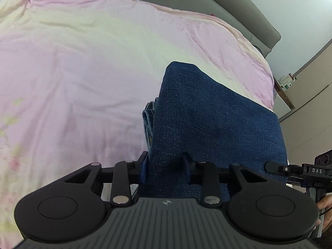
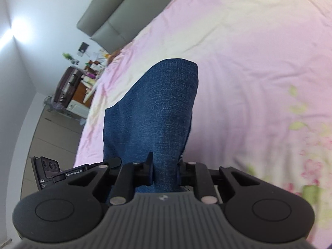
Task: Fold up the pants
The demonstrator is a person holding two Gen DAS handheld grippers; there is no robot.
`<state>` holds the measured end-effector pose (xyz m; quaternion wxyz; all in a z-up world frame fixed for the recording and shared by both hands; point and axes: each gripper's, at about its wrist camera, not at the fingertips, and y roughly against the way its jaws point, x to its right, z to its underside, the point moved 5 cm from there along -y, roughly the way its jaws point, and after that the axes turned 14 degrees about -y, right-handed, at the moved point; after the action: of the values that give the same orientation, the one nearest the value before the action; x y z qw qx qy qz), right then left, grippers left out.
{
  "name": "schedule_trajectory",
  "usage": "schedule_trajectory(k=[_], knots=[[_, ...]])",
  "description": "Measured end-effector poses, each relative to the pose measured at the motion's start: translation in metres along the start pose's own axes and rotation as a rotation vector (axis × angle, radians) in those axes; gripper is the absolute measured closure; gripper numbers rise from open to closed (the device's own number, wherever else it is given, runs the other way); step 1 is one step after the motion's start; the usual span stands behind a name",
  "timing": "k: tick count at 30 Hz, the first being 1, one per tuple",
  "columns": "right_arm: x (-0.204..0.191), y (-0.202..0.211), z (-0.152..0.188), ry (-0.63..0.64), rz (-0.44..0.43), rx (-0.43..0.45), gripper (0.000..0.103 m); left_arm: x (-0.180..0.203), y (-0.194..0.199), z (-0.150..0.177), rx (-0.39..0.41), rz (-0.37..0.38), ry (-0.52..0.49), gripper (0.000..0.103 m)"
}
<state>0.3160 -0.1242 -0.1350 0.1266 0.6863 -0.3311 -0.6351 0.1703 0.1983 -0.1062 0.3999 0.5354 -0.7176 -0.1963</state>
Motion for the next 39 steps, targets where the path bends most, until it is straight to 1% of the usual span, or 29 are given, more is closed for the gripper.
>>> schedule_trajectory(k=[4,7,9,11,14,16,19,22,25,27,29,31,34,36,37,38,39], knots=[[-0.040,-0.035,0.009,0.010,-0.080,-0.043,0.088,-0.031,0.047,-0.010,0.015,-0.110,-0.022,0.066],[-0.064,-0.073,0.018,0.020,-0.126,-0.086,0.088,-0.058,0.066,-0.010,0.010,-0.183,-0.014,0.066],[-0.076,-0.100,0.024,0.025,-0.147,-0.118,0.088,-0.071,0.063,-0.012,-0.001,-0.216,-0.002,0.066],[-0.084,-0.128,0.026,0.021,-0.154,-0.147,0.088,-0.091,0.060,-0.011,-0.010,-0.233,0.019,0.066],[-0.089,-0.168,0.023,0.017,-0.151,-0.178,0.088,-0.120,0.054,-0.010,-0.018,-0.240,0.047,0.066],[-0.085,-0.186,0.020,0.014,-0.144,-0.192,0.088,-0.136,0.046,-0.010,-0.028,-0.245,0.058,0.066],[-0.077,-0.214,0.015,-0.005,-0.122,-0.217,0.088,-0.158,0.032,-0.006,-0.059,-0.252,0.081,0.066],[-0.067,-0.241,0.016,-0.014,-0.092,-0.244,0.088,-0.176,0.017,0.006,-0.091,-0.249,0.102,0.066],[-0.057,-0.267,0.014,-0.016,-0.061,-0.255,0.088,-0.183,0.006,0.013,-0.086,-0.236,0.091,0.065],[-0.051,-0.275,0.012,-0.011,-0.042,-0.260,0.088,-0.186,-0.001,0.015,-0.099,-0.239,0.088,0.062],[-0.042,-0.281,0.013,0.008,0.005,-0.261,0.082,-0.187,-0.009,0.017,-0.119,-0.256,0.068,0.057],[-0.041,-0.290,0.016,0.058,0.064,-0.250,0.078,-0.188,-0.011,0.019,-0.129,-0.264,0.071,0.055],[-0.043,-0.299,0.017,0.082,0.108,-0.238,0.075,-0.186,-0.005,0.018,-0.126,-0.269,0.091,0.054],[-0.047,-0.297,0.016,0.099,0.135,-0.225,0.068,-0.180,0.003,0.015,-0.115,-0.285,0.088,0.054],[-0.051,-0.292,0.017,0.122,0.156,-0.211,0.062,-0.176,0.010,0.014,-0.107,-0.303,0.081,0.055],[-0.054,-0.286,0.019,0.152,0.180,-0.195,0.057,-0.172,0.017,0.013,-0.098,-0.326,0.064,0.055],[-0.057,-0.277,0.021,0.197,0.204,-0.173,0.056,-0.166,0.026,0.013,-0.082,-0.344,0.039,0.055]])
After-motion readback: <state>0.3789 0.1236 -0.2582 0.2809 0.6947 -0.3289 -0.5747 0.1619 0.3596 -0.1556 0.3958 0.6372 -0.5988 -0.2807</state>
